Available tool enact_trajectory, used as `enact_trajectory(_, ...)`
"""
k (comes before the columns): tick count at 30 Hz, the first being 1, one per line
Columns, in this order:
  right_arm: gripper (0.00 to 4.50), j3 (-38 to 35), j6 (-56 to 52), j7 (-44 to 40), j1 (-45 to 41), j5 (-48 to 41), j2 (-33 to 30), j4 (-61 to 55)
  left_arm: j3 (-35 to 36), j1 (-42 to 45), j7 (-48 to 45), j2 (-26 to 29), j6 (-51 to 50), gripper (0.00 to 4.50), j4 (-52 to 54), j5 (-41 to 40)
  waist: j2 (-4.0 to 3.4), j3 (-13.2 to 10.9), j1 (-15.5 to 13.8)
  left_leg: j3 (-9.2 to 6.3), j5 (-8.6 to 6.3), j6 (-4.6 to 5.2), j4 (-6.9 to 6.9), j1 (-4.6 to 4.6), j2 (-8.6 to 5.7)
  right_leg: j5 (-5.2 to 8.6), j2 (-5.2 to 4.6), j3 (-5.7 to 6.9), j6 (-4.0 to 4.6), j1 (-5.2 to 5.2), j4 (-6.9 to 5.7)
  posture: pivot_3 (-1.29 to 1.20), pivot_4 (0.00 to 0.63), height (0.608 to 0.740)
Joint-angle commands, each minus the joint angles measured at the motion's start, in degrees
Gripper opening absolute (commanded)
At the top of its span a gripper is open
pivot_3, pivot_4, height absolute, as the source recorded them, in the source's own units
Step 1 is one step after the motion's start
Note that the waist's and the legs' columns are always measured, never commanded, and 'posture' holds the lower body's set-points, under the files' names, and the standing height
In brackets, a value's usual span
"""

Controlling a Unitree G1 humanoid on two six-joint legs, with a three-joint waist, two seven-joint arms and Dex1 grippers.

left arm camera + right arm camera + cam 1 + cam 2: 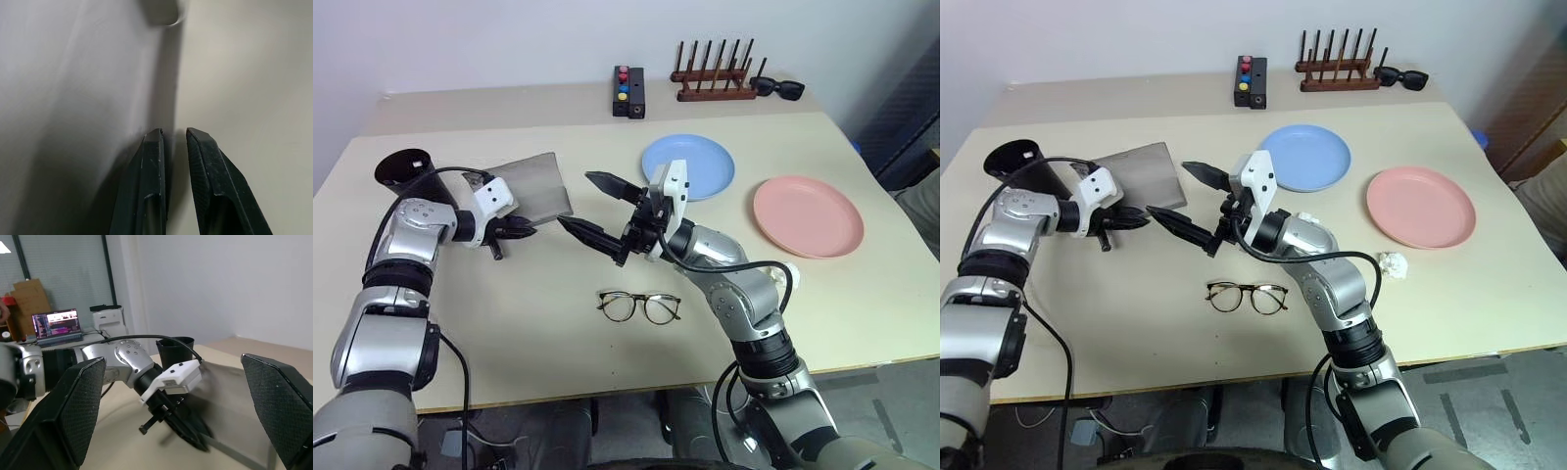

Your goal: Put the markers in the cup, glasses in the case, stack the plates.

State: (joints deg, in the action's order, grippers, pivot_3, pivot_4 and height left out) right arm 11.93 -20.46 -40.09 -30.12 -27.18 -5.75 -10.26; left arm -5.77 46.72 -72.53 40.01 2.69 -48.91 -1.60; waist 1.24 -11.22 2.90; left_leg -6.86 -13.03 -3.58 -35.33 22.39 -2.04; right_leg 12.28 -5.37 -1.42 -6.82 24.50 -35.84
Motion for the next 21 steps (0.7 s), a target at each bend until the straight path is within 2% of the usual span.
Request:
enact_trajectory(1,4.5,-0.2,0.7,-0.1,-0.5,-0.3,0.1,-2.9,1.8,-4.4,-4.6,0.9,-7.2,0.74,14.9,-5.9,-0.01,0.0,-0.1,0.0,0.0,0.0,0.0,0.0,0.0,0.0,0.0,0.0,0.0,0.01,-0.01,0.0,0.15,0.739)
enact_trajectory(6,4.5,-0.1,0.5,-0.2,-0.4,-0.3,0.1,-3.0,1.9,-13.5,-6.9,2.1,-20.7,0.74,36.4,-12.9,-0.01,0.0,-0.1,-0.02,0.0,0.0,-0.01,0.0,0.01,0.01,0.0,-0.01,0.02,0.02,-0.05,0.0,0.15,0.739)
enact_trajectory(9,4.5,0.0,0.4,-0.1,-0.3,-0.4,0.1,-3.2,1.8,-16.3,-6.6,2.8,-24.4,0.74,42.8,-14.7,-0.01,0.0,-0.3,-0.02,0.0,0.0,-0.01,-0.01,0.01,0.02,0.0,-0.01,0.03,0.02,-0.06,0.0,0.15,0.739)
enact_trajectory(15,4.5,0.1,0.4,-0.1,-0.2,-0.4,0.2,-3.3,0.1,-18.6,-5.9,3.4,-25.7,0.74,45.8,-14.5,-0.01,0.0,-0.3,-0.03,0.0,0.0,-0.01,-0.03,0.01,0.03,0.01,-0.01,0.06,0.02,-0.06,0.0,0.15,0.739)
enact_trajectory(21,4.5,-0.1,0.4,0.1,-0.1,-0.2,-0.1,-3.4,0.8,-17.4,-3.5,2.8,-23.4,0.74,42.7,-13.4,-0.01,0.0,-0.3,-0.03,0.0,0.0,-0.01,-0.03,0.01,0.04,0.01,-0.01,0.06,0.03,-0.06,0.0,0.15,0.739)
